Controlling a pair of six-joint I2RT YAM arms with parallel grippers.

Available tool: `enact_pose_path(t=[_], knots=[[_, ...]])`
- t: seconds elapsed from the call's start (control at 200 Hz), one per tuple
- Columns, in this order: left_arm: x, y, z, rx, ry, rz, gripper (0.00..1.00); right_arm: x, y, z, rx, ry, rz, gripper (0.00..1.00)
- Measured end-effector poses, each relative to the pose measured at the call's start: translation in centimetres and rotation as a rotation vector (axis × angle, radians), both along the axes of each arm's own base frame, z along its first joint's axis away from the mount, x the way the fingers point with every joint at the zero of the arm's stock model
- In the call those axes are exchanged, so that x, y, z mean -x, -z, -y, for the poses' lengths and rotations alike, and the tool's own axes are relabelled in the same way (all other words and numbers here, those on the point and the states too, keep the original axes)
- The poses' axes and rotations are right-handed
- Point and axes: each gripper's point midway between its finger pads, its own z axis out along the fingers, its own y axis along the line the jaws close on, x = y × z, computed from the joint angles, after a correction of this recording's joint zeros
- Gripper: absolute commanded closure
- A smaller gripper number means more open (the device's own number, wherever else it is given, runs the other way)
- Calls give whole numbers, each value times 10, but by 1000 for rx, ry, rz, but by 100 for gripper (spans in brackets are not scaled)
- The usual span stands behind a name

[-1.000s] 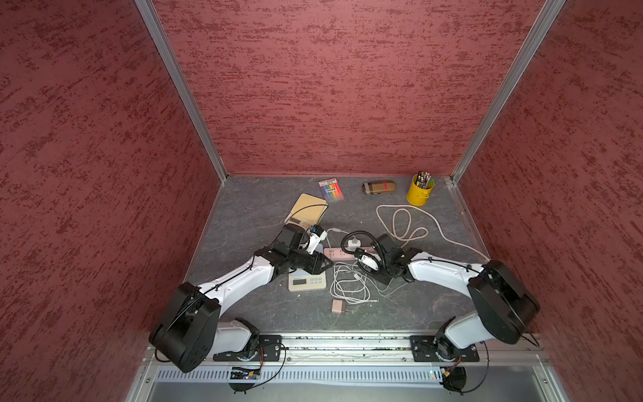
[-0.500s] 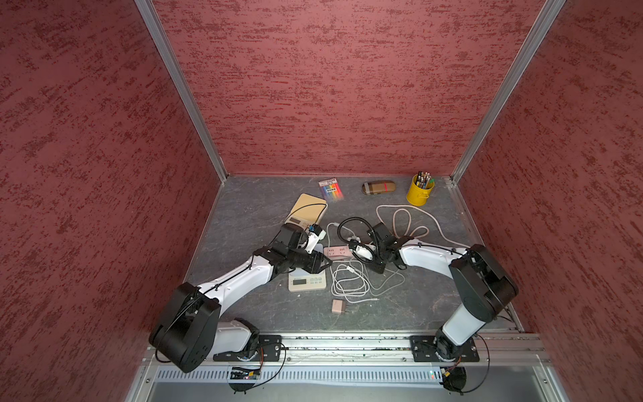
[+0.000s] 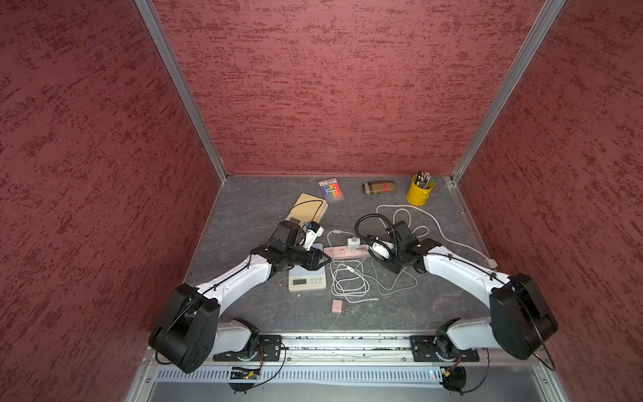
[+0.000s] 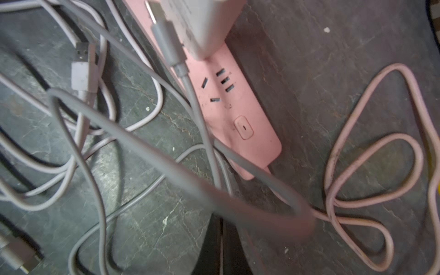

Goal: Charge the electronic scale
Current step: Pick up the charging cable from the center of the board.

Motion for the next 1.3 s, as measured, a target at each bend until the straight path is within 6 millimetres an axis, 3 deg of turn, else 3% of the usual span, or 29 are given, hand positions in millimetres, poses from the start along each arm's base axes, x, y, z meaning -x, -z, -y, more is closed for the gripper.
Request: enact_pose_path(t=[0.195, 0.326, 0.461, 0.751, 0.907, 1.117, 1.297], knots=[[-12, -39, 1, 72, -27, 55, 49, 13, -19, 18, 12, 105, -12, 100], [-21, -69, -3, 126, -67, 94, 48, 22, -23, 29, 63, 186, -94, 100], [-27, -87, -3, 163, -86, 106, 47, 37, -20, 50, 141, 290, -162, 100], [-30, -110, 1, 207, -76, 127, 47, 59, -56, 68, 66, 427, -101, 100], [-31, -123, 2, 218, -74, 151, 47, 72, -44, 78, 138, 469, -177, 100], [-29, -120, 1, 209, -74, 135, 47, 84, -20, 94, 314, 430, -285, 100], [-26, -116, 3, 195, -60, 135, 47, 86, -19, 85, 320, 314, -283, 100]])
